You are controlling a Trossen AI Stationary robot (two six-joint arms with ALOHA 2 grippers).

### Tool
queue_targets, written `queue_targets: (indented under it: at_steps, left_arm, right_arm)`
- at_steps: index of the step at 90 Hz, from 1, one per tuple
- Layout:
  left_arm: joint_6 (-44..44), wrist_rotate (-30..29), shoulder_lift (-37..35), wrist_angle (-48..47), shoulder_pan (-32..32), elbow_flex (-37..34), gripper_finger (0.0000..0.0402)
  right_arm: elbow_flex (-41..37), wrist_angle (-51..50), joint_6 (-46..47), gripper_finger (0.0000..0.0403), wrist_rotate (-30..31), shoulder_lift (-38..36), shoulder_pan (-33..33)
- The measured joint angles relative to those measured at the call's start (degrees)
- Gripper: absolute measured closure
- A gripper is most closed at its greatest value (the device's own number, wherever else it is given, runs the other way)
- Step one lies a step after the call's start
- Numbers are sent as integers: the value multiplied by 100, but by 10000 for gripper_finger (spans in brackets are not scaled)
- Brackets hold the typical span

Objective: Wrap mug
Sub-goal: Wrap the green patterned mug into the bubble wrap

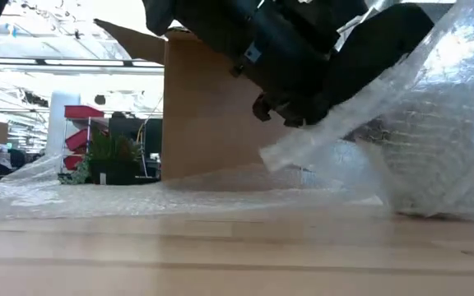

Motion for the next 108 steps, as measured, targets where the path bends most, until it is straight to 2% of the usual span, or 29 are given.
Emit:
queue_targets:
  at_steps: [15, 70, 108]
  left_arm:
    - [152, -48, 0, -106, -39, 0, 352]
    - [296, -24, -364, -830, -367, 2, 350]
    - [248, 47, -383, -975, -562, 2, 348]
  right_arm:
    - [0, -324, 387, 403, -2, 0, 1]
    - [0, -350, 340, 403, 0, 0, -11]
    - [0, -350, 340, 403, -9, 0, -177]
